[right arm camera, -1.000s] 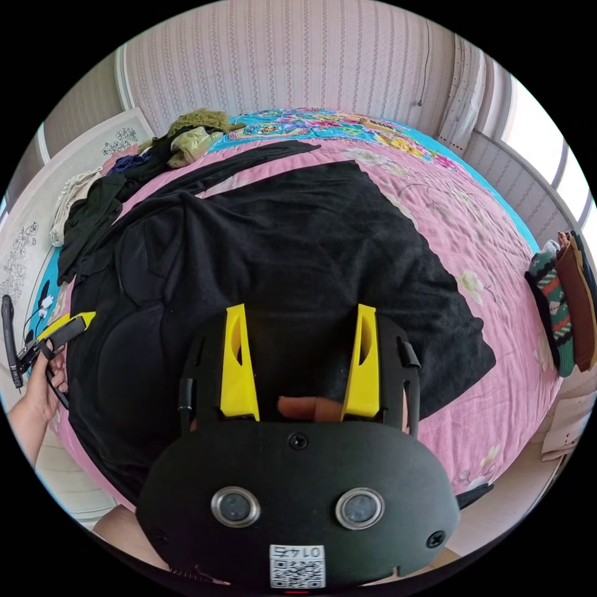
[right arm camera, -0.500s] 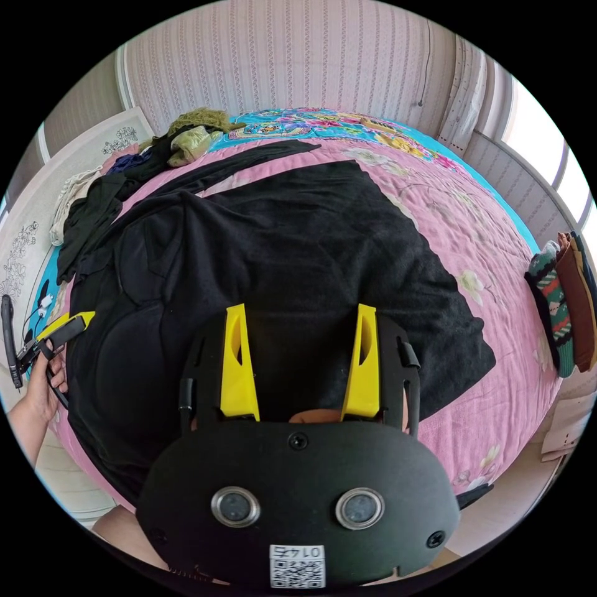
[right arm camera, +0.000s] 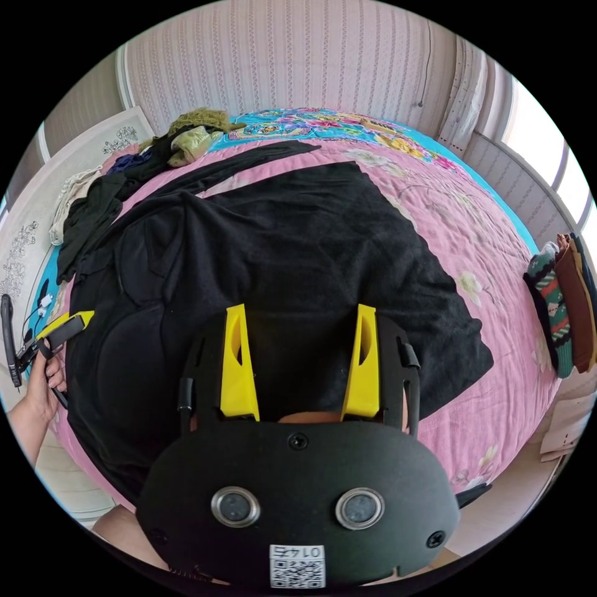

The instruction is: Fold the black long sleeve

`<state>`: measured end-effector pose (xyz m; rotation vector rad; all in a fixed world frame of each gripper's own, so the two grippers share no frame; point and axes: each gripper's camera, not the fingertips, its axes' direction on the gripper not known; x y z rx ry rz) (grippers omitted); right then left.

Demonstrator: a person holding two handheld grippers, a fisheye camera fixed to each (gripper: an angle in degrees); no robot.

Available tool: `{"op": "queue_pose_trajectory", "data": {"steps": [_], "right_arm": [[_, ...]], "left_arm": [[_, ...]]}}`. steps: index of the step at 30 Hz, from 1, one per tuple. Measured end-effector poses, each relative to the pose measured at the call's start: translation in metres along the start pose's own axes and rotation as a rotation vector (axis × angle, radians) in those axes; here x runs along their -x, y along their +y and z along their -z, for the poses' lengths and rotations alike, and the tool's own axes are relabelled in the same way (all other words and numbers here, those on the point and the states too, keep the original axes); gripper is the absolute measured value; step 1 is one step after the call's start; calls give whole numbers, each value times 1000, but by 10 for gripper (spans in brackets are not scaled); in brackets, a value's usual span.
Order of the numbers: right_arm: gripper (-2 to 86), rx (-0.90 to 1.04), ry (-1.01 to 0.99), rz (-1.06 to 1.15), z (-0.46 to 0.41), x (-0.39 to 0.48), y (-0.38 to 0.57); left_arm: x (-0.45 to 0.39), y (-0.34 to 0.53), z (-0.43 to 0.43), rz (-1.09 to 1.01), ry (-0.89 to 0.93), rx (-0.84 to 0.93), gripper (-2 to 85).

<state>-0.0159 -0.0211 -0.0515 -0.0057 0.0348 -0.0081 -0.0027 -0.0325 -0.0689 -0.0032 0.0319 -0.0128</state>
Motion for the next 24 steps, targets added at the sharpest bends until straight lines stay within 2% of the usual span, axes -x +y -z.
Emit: {"op": "queue_pose_trajectory", "data": {"steps": [6, 24], "right_arm": [[201, -61, -10, -3, 23, 0, -10], [210, 10, -68, -10, 100, -6, -42]], "left_arm": [[7, -10, 12, 13, 27, 7, 240], [9, -56, 95, 13, 7, 3, 267]]}}
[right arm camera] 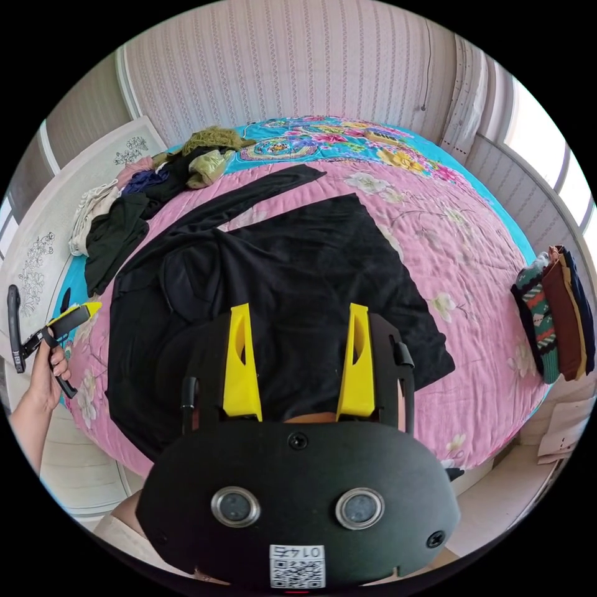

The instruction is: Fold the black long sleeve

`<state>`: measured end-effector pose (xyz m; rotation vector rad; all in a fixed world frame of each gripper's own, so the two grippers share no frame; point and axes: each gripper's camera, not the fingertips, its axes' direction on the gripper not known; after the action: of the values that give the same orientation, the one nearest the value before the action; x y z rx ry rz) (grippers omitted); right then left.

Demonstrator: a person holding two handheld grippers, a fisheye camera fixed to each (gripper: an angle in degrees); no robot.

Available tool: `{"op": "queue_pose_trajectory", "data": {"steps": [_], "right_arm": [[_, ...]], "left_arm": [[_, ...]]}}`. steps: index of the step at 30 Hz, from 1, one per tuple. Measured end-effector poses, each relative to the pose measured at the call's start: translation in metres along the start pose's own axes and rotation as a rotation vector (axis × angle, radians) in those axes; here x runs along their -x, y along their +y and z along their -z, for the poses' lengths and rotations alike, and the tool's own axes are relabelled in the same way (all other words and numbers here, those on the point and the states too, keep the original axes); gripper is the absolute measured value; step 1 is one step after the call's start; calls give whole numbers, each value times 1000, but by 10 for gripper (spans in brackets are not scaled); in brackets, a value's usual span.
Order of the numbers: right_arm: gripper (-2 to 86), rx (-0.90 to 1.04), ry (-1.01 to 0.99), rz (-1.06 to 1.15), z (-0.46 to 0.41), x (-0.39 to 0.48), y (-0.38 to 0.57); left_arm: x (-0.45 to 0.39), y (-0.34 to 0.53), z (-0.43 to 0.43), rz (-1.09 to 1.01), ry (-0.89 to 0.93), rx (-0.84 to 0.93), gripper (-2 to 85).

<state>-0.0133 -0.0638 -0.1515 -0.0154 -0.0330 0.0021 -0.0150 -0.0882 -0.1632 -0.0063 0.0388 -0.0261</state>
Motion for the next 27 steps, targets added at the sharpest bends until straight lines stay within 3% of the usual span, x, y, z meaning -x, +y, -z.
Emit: {"op": "queue_pose_trajectory", "data": {"steps": [27], "right_arm": [[207, 75, -4, -31, 39, -7, -20]], "left_arm": [[8, -32, 25, -1, 32, 11, 273]]}}
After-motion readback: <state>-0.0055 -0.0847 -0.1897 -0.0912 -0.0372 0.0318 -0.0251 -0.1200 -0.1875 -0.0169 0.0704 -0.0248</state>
